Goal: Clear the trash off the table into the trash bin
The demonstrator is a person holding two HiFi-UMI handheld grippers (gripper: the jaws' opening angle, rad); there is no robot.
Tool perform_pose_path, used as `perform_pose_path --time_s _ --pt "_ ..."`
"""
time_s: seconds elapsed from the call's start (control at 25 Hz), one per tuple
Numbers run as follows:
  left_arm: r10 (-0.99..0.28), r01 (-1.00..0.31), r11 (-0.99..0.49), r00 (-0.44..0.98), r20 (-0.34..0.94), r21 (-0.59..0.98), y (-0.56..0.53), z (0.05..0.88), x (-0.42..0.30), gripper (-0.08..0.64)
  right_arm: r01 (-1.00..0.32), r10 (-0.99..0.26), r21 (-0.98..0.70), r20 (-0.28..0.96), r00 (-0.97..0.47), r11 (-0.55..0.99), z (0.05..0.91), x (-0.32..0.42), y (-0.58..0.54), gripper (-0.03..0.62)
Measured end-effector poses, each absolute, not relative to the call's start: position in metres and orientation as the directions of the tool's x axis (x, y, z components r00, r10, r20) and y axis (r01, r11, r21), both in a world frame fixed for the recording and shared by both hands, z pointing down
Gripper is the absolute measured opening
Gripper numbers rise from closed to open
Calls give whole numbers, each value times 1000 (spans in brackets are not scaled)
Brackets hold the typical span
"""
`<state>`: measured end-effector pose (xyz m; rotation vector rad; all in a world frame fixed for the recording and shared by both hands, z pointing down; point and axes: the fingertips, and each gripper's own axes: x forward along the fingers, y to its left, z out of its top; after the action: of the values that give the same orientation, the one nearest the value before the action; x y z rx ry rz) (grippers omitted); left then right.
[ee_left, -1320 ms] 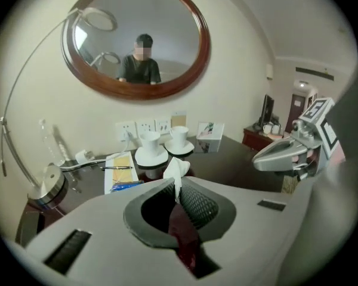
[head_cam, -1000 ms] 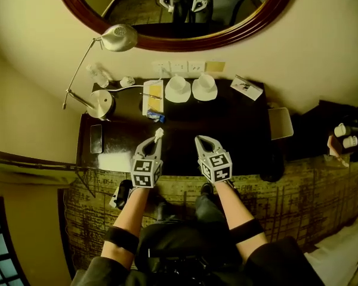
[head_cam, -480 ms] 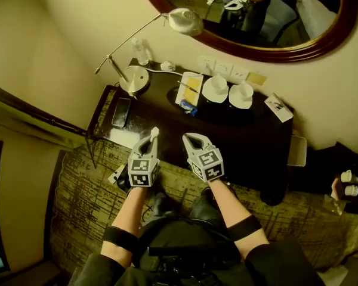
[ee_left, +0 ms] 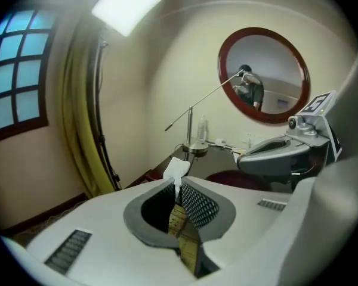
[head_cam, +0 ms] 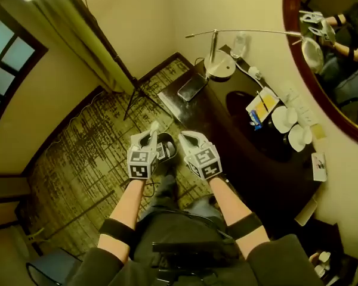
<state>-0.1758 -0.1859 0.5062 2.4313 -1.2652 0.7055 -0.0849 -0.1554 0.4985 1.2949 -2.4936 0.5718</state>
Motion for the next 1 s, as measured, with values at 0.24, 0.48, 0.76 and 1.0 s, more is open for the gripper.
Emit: perform_pose_path --time_s 0.24,0.48,0.76,1.0 --pt "-667 -877 -472 422 614 91 -188 552 -232 15 -758 -608 -234 476 -636 609 538 -147 -166 3" --pt "-576 -875 -458 427 698 157 -188 635 -242 15 -741 -525 -266 562 -639 616 621 -169 -172 3" --pt "-467 -877 -438 408 784 196 -197 773 -252 15 -739 -443 -328 633 -634 589 739 -184 -181 3" --pt "-384 -880 -421 393 836 220 -189 879 -263 15 -756 -381 -363 696 -608 544 856 -193 -175 3"
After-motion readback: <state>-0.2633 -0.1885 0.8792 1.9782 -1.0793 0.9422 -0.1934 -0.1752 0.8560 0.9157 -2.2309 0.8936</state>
